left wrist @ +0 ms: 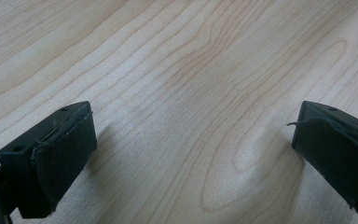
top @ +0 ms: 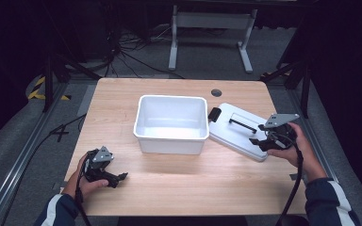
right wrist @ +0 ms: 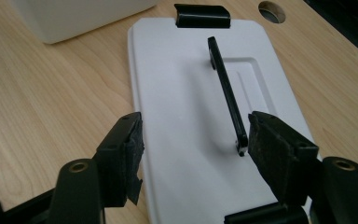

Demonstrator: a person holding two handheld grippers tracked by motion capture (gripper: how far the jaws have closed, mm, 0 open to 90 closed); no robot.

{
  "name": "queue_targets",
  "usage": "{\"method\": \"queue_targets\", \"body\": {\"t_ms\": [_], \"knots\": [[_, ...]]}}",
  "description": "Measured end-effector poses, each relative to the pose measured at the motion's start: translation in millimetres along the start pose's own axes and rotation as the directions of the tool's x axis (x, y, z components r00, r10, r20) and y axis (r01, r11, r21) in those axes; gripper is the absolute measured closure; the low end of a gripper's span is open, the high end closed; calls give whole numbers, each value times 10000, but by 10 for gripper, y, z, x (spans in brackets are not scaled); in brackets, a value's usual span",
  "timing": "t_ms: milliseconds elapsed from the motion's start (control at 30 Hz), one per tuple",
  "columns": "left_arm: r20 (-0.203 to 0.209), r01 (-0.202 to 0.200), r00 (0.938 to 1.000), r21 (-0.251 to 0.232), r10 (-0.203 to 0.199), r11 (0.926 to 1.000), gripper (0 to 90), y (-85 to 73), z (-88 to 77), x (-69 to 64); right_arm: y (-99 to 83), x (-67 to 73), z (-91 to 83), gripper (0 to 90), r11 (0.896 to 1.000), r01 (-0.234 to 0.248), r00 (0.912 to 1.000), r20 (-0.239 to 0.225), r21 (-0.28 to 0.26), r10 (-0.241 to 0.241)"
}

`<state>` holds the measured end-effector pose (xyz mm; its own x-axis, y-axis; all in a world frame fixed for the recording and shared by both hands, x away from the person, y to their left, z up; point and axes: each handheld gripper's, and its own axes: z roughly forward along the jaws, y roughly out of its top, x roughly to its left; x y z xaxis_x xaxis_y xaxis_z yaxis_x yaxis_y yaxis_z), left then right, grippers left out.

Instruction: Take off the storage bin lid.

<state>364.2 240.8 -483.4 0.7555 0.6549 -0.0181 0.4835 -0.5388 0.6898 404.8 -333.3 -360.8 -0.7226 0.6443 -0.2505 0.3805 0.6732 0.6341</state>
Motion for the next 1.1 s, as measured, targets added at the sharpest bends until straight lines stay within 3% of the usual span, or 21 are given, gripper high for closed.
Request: {"method": "queue_targets", "body": {"t_ms": [200,433,500,767,1100], "knots": [[-1,-4,10000,3,4,10000,2,0,0,0,-126,73,-33,350,9997,-117,9999,101,-209,119],[-8,-3,10000,5,3,10000,1,0,-1,0,-296,144,-39,344,9997,-140,9999,-84,-222,139],[-18,7,10000,3,-7,10000,2,-1,-1,-2,-349,151,-41,344,9994,-75,9999,106,-327,79],[-54,-10,10000,9,10,10000,2,0,-3,-2,-591,208,-55,319,9973,-156,9999,35,-714,158],[-61,44,10000,17,-44,10000,2,1,-2,-6,-903,276,-7,296,9944,-719,9974,-98,-768,714]]}}
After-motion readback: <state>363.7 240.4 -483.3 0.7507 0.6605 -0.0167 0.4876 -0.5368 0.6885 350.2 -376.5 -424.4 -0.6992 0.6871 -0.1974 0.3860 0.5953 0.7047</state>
